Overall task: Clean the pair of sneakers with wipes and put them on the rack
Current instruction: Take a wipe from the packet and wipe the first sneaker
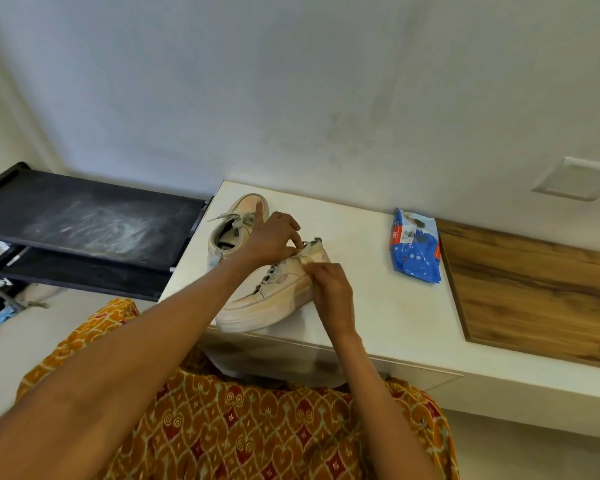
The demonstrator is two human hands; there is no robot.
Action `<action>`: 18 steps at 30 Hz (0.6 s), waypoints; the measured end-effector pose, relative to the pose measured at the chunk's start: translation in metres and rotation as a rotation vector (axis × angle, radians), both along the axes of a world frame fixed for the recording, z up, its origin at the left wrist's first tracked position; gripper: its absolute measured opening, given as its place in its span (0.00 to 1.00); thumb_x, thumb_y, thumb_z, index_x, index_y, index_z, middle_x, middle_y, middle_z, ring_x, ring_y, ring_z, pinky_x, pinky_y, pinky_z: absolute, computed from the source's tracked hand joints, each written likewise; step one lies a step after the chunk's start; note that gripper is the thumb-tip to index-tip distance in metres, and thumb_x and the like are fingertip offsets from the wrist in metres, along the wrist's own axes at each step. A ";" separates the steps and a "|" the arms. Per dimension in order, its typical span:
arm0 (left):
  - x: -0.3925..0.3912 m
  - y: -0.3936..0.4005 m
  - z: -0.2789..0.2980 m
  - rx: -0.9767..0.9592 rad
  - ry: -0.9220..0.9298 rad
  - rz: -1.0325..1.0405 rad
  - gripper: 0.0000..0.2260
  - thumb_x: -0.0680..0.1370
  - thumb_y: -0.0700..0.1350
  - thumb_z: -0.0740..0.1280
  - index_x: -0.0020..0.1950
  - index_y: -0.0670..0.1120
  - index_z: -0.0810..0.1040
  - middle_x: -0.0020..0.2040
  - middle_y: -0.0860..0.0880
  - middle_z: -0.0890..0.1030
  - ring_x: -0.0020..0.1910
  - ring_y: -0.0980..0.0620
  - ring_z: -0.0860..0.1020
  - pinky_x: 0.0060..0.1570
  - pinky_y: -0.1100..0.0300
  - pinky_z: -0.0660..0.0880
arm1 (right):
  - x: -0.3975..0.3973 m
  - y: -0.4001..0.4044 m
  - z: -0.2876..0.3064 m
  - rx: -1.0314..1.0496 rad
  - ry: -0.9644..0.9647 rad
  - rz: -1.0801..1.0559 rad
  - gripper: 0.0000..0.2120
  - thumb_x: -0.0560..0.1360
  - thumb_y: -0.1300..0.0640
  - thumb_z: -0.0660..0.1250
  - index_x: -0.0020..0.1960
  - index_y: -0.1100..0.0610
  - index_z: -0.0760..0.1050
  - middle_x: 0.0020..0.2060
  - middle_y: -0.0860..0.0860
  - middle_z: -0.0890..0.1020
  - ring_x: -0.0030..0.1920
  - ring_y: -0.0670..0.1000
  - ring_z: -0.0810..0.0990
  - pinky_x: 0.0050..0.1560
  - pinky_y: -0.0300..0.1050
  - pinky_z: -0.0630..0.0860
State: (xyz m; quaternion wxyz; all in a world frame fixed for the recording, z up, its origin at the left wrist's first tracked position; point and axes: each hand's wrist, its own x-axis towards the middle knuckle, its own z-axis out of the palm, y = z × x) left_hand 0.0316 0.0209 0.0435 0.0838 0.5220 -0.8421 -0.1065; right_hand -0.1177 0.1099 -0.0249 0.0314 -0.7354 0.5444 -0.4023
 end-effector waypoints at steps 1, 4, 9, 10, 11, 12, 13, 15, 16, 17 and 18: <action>0.000 0.000 0.000 0.001 0.005 0.002 0.07 0.76 0.50 0.66 0.50 0.55 0.82 0.63 0.54 0.73 0.70 0.52 0.61 0.68 0.37 0.33 | -0.001 -0.007 0.005 0.037 -0.090 -0.057 0.11 0.74 0.64 0.65 0.55 0.59 0.80 0.51 0.56 0.82 0.51 0.54 0.79 0.52 0.45 0.78; -0.001 0.001 0.002 0.001 0.004 0.002 0.07 0.76 0.49 0.65 0.50 0.53 0.83 0.63 0.54 0.73 0.70 0.52 0.62 0.69 0.37 0.34 | 0.001 -0.024 0.017 0.195 -0.293 -0.222 0.07 0.78 0.59 0.63 0.54 0.58 0.76 0.48 0.54 0.81 0.47 0.52 0.79 0.48 0.40 0.76; 0.000 0.000 0.000 0.026 0.014 0.003 0.07 0.75 0.51 0.67 0.50 0.54 0.83 0.63 0.54 0.73 0.69 0.53 0.62 0.69 0.36 0.34 | 0.022 0.005 0.017 0.126 0.016 -0.005 0.03 0.77 0.61 0.61 0.48 0.60 0.71 0.43 0.54 0.79 0.41 0.50 0.76 0.39 0.37 0.70; 0.001 0.001 -0.001 0.042 0.030 0.004 0.07 0.75 0.52 0.67 0.49 0.54 0.82 0.63 0.54 0.74 0.69 0.53 0.62 0.69 0.36 0.34 | 0.022 0.009 0.017 0.144 0.002 0.036 0.01 0.77 0.62 0.62 0.47 0.60 0.70 0.42 0.52 0.78 0.40 0.48 0.74 0.38 0.37 0.71; 0.001 0.002 -0.001 0.054 0.046 0.011 0.07 0.75 0.52 0.67 0.49 0.55 0.82 0.63 0.54 0.74 0.69 0.53 0.63 0.69 0.36 0.34 | 0.019 0.010 0.019 0.176 -0.036 0.055 0.02 0.77 0.62 0.63 0.47 0.58 0.70 0.42 0.49 0.77 0.40 0.46 0.73 0.38 0.36 0.72; 0.001 0.003 -0.001 0.060 0.057 0.021 0.07 0.75 0.51 0.67 0.49 0.55 0.82 0.63 0.54 0.74 0.69 0.52 0.63 0.68 0.36 0.34 | 0.015 0.009 0.021 0.204 -0.087 0.048 0.02 0.77 0.61 0.63 0.47 0.57 0.70 0.42 0.48 0.77 0.40 0.45 0.73 0.39 0.35 0.72; 0.001 0.003 -0.001 0.065 0.059 0.030 0.07 0.75 0.51 0.66 0.49 0.54 0.82 0.64 0.54 0.74 0.69 0.52 0.63 0.68 0.35 0.35 | 0.011 0.007 0.022 0.211 -0.150 -0.001 0.03 0.77 0.60 0.64 0.46 0.56 0.69 0.41 0.47 0.77 0.39 0.45 0.74 0.39 0.34 0.72; -0.002 0.002 0.000 0.076 0.064 0.026 0.07 0.75 0.49 0.66 0.49 0.55 0.82 0.64 0.54 0.74 0.69 0.52 0.63 0.68 0.35 0.35 | 0.000 -0.003 0.027 0.177 -0.332 -0.166 0.05 0.77 0.60 0.64 0.45 0.54 0.68 0.39 0.49 0.77 0.38 0.46 0.76 0.38 0.36 0.73; -0.003 0.002 0.000 0.085 0.065 0.019 0.06 0.75 0.50 0.66 0.49 0.55 0.82 0.64 0.54 0.74 0.69 0.52 0.63 0.68 0.35 0.35 | -0.002 -0.009 0.028 0.178 -0.406 -0.243 0.06 0.78 0.61 0.64 0.45 0.54 0.67 0.39 0.49 0.77 0.37 0.46 0.75 0.37 0.38 0.72; -0.004 0.002 0.000 0.093 0.063 0.014 0.06 0.75 0.50 0.66 0.49 0.55 0.82 0.64 0.54 0.73 0.69 0.52 0.63 0.68 0.34 0.35 | -0.002 -0.011 0.028 0.190 -0.430 -0.285 0.06 0.78 0.61 0.63 0.45 0.54 0.67 0.38 0.50 0.76 0.36 0.46 0.75 0.37 0.39 0.71; -0.003 0.002 0.000 0.096 0.058 0.017 0.06 0.75 0.50 0.66 0.49 0.55 0.82 0.64 0.54 0.73 0.69 0.52 0.63 0.68 0.34 0.35 | 0.002 -0.010 0.027 0.208 -0.416 -0.291 0.06 0.78 0.61 0.62 0.45 0.54 0.67 0.38 0.50 0.76 0.36 0.47 0.75 0.37 0.40 0.71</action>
